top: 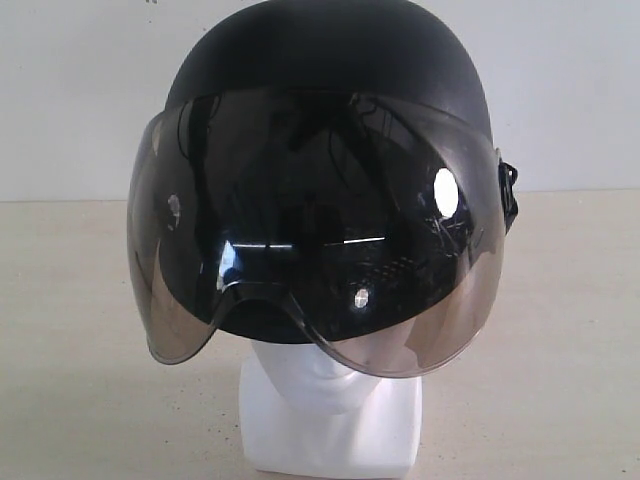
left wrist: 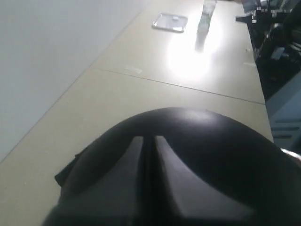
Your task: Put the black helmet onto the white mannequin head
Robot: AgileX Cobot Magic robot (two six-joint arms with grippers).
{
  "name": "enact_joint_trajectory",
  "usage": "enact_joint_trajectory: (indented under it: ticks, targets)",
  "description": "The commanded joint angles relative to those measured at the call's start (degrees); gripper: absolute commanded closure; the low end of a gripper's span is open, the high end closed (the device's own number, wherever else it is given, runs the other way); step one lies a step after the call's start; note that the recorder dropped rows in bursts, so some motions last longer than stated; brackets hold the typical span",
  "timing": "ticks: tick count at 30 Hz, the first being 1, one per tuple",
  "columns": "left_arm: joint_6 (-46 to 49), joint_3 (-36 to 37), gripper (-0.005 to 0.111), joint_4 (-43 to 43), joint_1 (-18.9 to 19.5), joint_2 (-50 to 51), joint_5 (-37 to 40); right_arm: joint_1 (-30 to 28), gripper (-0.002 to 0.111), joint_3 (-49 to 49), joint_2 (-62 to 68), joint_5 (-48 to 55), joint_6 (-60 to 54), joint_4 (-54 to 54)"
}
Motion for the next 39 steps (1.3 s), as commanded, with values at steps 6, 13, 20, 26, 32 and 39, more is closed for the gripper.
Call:
enact_joint_trajectory:
  ticks: [6, 13, 20, 26, 32, 39]
  targets:
    - [-1.63, 0.13, 0.102, 3.4, -3.25, -1.09, 0.32, 0.03, 0.109, 7.76, -6.15, -0.03, -0.5, -1.49]
    - [0.25, 5.02, 0.102, 2.33, -3.25, -1.12, 0.32, 0.03, 0.109, 13.3, -7.03, -0.03, -0.8, -1.39]
    - [1.06, 6.8, 0.102, 1.5, -3.25, -1.12, 0.32, 1.37, 0.109, 15.41, -6.9, -0.03, -1.87, 1.88]
    - [0.82, 6.8, 0.102, 3.84, -5.94, -1.12, 0.32, 3.64, 0.109, 15.41, -6.9, -0.03, 0.06, 0.84]
    - [0.34, 6.8, 0.102, 3.64, -5.94, -1.12, 0.32, 3.64, 0.109, 21.98, -7.98, -0.03, 0.52, 0.0]
    - [0.17, 6.8, 0.102, 3.64, -5.94, -1.12, 0.32, 3.64, 0.109, 15.07, -9.68, -1.2, -0.31, -3.05]
